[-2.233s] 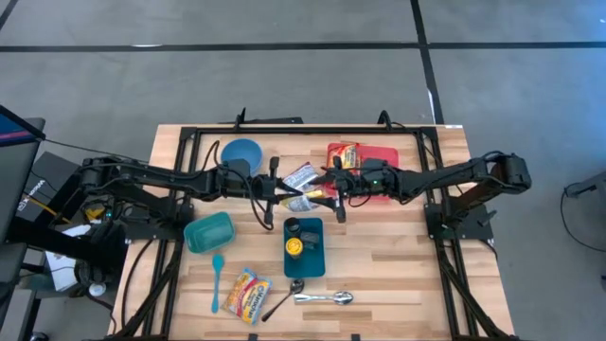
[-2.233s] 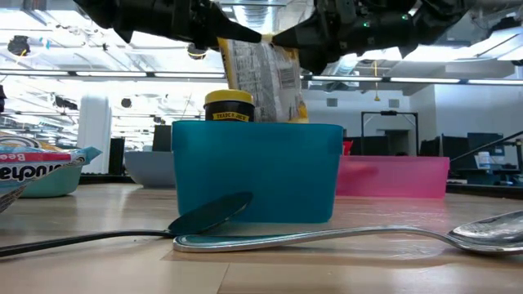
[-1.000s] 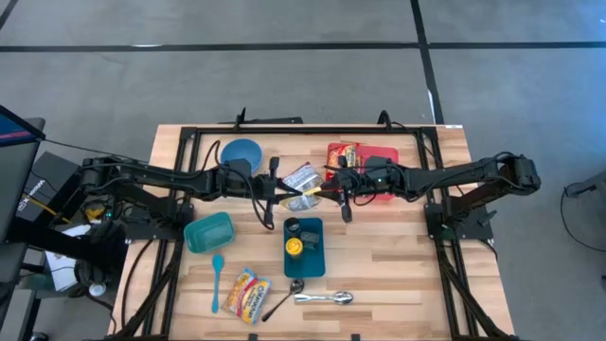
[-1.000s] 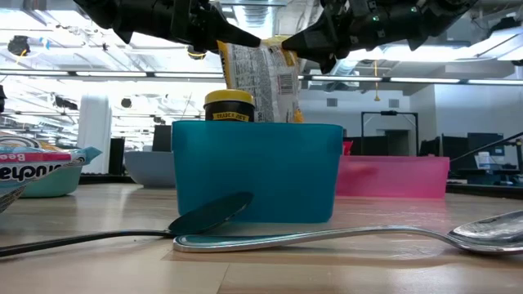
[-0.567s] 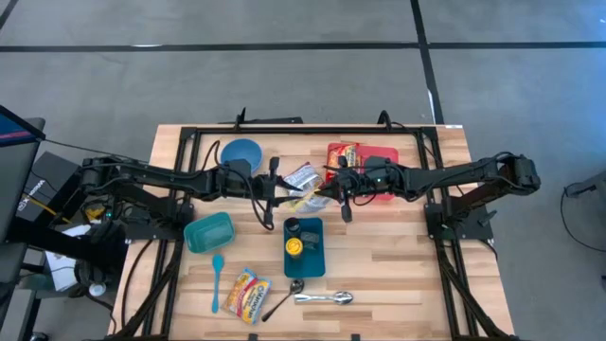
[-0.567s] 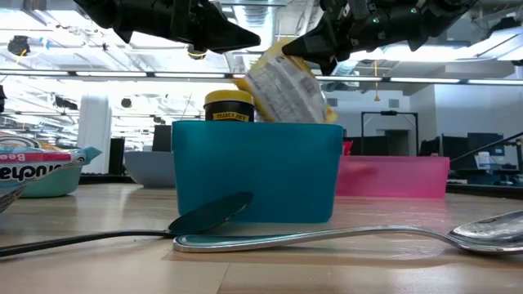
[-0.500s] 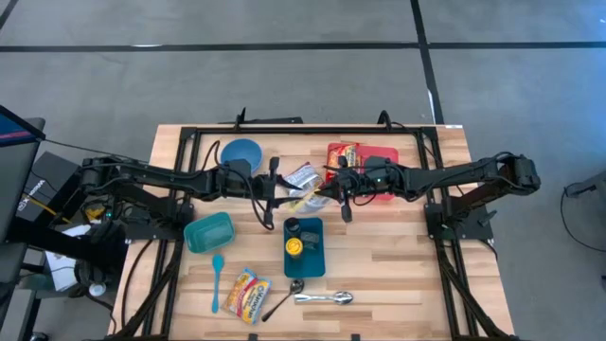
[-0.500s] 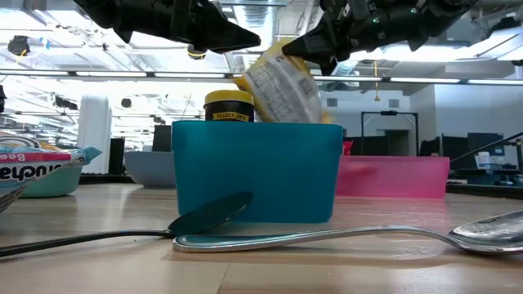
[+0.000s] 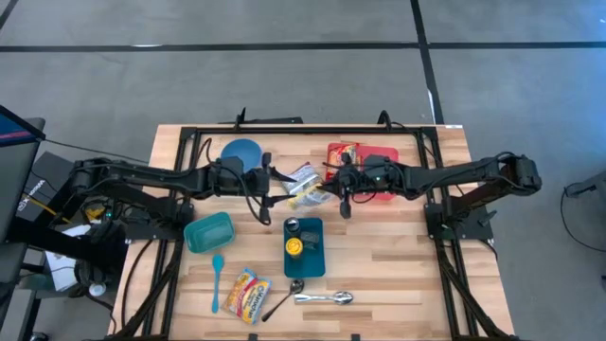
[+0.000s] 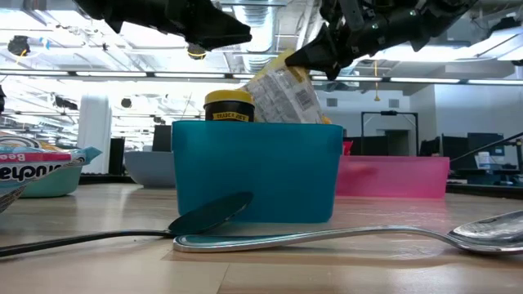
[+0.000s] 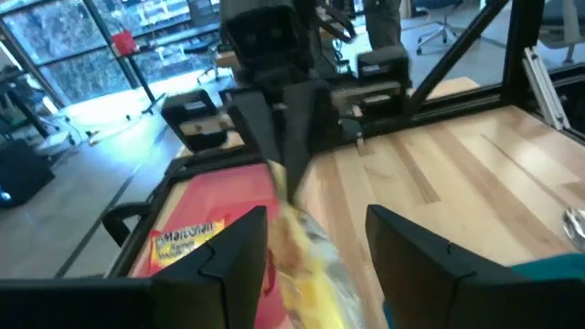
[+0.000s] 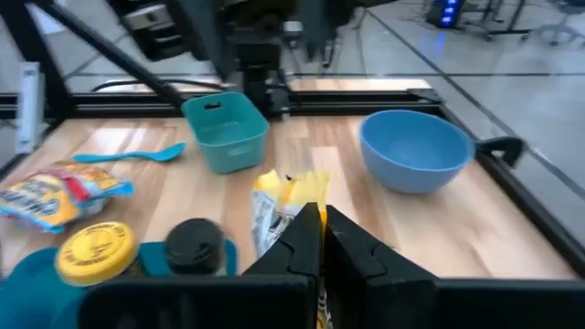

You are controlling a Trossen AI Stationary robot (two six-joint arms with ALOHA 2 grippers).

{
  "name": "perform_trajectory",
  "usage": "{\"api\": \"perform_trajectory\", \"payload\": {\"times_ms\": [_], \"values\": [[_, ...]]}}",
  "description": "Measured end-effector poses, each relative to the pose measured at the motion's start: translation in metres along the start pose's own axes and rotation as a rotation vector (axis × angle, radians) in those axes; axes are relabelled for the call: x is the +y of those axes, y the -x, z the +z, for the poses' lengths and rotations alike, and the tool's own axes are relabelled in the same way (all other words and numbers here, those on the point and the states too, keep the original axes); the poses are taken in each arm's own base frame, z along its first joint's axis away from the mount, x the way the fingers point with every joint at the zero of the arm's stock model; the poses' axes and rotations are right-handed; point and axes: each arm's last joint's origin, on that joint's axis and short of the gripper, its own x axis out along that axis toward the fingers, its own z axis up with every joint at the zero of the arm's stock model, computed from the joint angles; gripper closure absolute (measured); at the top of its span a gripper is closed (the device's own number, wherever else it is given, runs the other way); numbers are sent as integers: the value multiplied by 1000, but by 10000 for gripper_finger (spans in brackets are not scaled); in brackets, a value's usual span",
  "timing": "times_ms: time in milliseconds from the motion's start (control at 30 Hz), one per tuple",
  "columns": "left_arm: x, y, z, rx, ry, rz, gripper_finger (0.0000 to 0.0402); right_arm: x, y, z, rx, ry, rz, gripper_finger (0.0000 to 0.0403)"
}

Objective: Pick & Place Food Item
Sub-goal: Put the yellow noodle pack into the red bin

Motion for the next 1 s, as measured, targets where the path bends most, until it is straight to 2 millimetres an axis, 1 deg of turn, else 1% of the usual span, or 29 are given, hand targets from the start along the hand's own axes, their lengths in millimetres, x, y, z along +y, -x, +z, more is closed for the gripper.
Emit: {"api": "perform_trajectory", "payload": {"times_ms": [233, 433, 767, 1000], "values": [[-1, 5, -2, 50, 34, -16, 232, -12, 13, 6, 5, -10, -69, 403], [-7, 6, -1, 51, 30, -37, 242, -20, 34, 18, -30, -17, -114, 403], [-12, 6, 0, 44, 26, -58, 253, -33, 71, 22, 42, -42, -341, 403], [-12, 6, 0, 46, 93, -57, 254, -41, 93, 25, 50, -68, -456, 403]]}}
